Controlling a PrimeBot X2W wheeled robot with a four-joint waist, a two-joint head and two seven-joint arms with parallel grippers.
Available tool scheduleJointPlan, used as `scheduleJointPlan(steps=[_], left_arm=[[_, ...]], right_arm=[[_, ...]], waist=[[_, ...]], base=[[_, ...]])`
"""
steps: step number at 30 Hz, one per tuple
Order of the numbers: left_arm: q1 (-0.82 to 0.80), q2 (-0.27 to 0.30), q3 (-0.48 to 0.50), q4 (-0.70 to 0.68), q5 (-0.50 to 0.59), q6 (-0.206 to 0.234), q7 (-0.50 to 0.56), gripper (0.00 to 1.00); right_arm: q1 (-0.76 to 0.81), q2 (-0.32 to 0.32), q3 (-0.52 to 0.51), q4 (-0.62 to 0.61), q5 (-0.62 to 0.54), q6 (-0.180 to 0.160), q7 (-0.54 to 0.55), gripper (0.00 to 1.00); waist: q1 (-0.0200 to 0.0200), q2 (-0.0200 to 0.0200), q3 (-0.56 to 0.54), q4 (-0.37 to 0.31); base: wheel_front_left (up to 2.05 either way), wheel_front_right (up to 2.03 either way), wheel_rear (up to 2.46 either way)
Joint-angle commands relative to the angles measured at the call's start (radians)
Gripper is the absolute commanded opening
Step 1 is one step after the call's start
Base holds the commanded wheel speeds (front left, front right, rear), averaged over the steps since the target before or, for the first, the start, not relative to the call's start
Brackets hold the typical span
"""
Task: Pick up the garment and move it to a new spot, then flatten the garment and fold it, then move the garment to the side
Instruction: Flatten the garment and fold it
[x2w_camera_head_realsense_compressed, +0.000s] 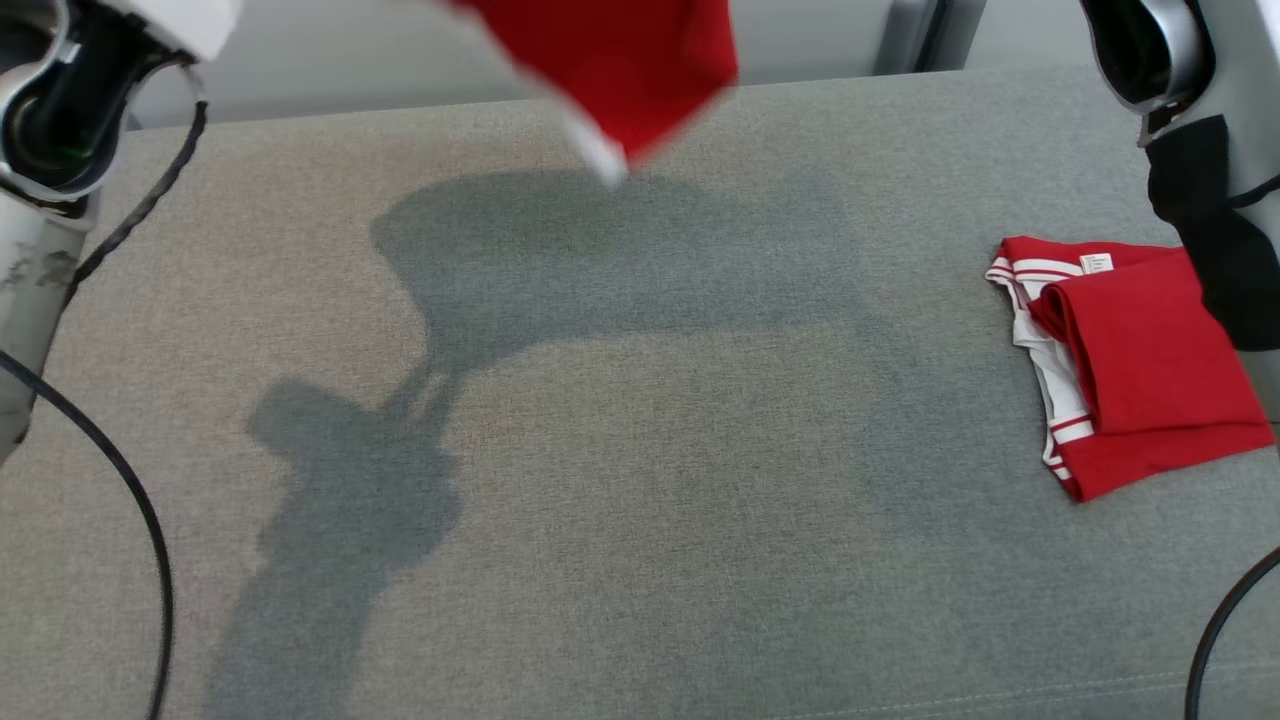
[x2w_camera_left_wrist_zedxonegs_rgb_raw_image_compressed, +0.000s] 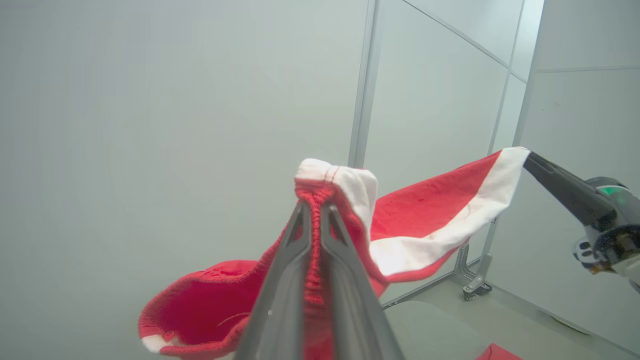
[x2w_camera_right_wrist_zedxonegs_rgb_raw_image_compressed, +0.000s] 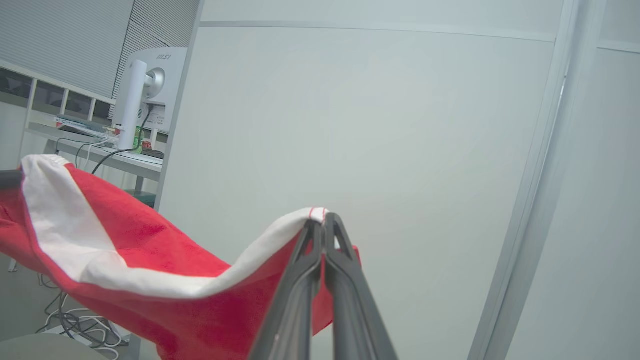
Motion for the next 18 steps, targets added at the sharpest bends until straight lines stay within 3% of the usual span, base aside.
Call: scheduleJointPlan(steps=[1, 7, 10, 14, 18], left_arm=[[0.007, 0.041, -0.021, -0.034, 0.021, -0.007, -0.044, 0.0], [0.265, 0.047, -0.165, -0.077, 0.061, -0.007, -0.252, 0.0], [0.359, 0.02, -0.186, -0.047, 0.069, -0.007, -0.289, 0.0], [0.5, -0.052, -0.174, 0.013, 0.082, -0.007, -0.308, 0.0], [0.615, -0.098, -0.069, -0.017, 0.178, -0.007, -0.309, 0.0]], right_arm=[[0.048, 0.021, 0.045, -0.012, 0.028, 0.0, -0.036, 0.0], [0.353, -0.047, 0.141, -0.105, 0.121, 0.0, -0.065, 0.0], [0.488, -0.064, 0.154, -0.116, 0.145, 0.0, -0.066, 0.0], [0.723, -0.05, 0.143, -0.11, 0.217, 0.0, -0.066, 0.0], [0.863, -0.032, 0.117, -0.138, 0.244, 0.0, -0.079, 0.0]], waist=[[0.0, 0.0, -0.004, 0.012], [0.0, 0.0, 0.03, 0.041], [0.0, 0.0, 0.048, 0.051], [0.0, 0.0, 0.073, 0.063], [0.0, 0.0, 0.08, 0.054]], base=[[0.0, 0.0, 0.0], [0.0, 0.0, 0.0], [0.0, 0.0, 0.0], [0.0, 0.0, 0.0], [0.0, 0.0, 0.0]])
